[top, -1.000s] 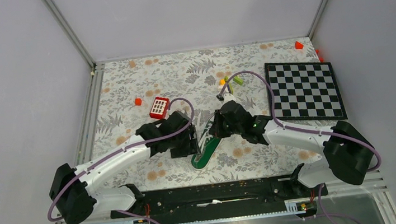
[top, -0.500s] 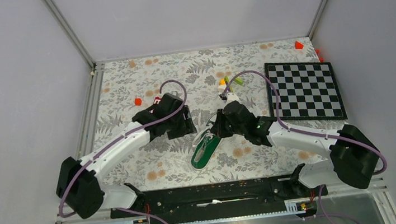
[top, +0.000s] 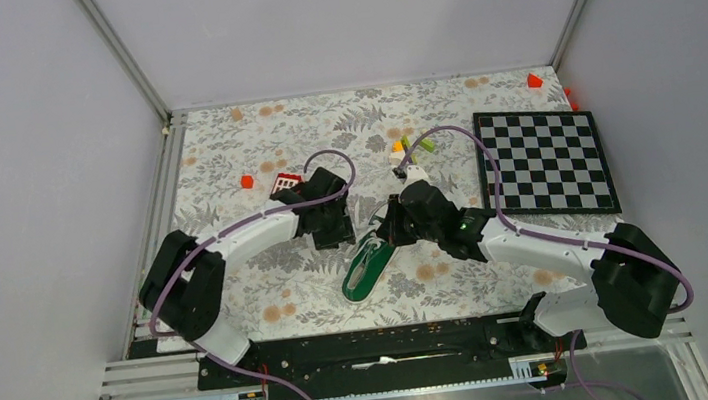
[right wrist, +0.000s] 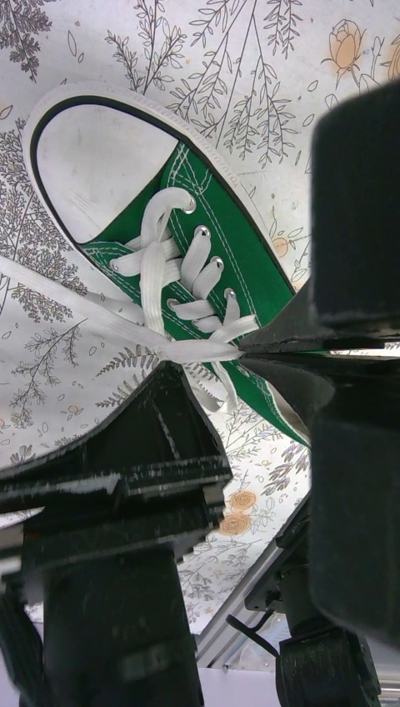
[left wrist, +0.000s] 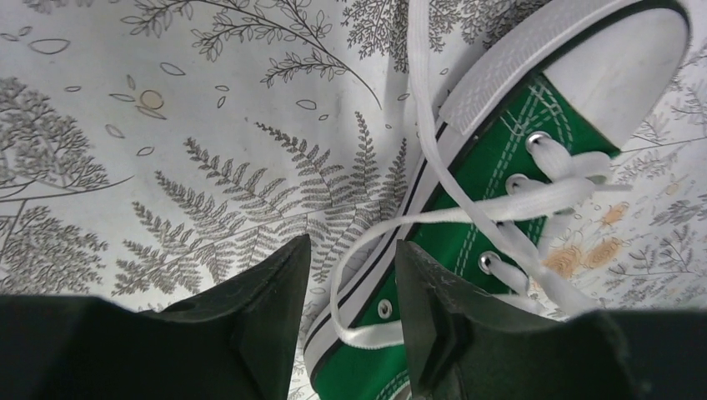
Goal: Tie the shoes
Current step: Cross the shoelace with the shoelace.
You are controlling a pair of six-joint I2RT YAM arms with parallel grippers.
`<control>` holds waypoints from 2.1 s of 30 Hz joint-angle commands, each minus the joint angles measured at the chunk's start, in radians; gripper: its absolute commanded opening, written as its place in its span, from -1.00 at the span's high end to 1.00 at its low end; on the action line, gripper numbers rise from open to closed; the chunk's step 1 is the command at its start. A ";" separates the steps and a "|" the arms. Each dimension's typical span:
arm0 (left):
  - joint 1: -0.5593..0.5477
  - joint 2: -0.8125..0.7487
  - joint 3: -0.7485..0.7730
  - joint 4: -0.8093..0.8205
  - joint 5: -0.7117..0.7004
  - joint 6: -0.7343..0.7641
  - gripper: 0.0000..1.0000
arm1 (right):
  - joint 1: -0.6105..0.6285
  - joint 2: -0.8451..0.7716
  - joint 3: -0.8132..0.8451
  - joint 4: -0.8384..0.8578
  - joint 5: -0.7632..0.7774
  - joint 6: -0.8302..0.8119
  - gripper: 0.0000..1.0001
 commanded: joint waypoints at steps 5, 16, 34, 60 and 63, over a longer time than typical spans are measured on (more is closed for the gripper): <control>0.004 0.079 -0.038 0.143 0.040 -0.016 0.07 | 0.003 -0.019 0.009 0.011 0.019 -0.003 1.00; 0.001 0.138 -0.037 0.134 -0.049 -0.058 0.87 | 0.003 -0.013 0.010 0.017 0.016 -0.001 1.00; -0.022 -0.299 -0.224 -0.093 -0.147 -0.124 1.00 | 0.003 0.018 0.034 0.021 0.001 -0.010 1.00; -0.064 -0.450 -0.062 -0.108 0.085 -0.053 1.00 | 0.005 0.050 0.152 0.040 -0.060 -0.039 1.00; -0.084 -0.440 -0.058 -0.104 0.089 -0.063 1.00 | 0.004 0.070 0.161 0.044 -0.090 -0.034 1.00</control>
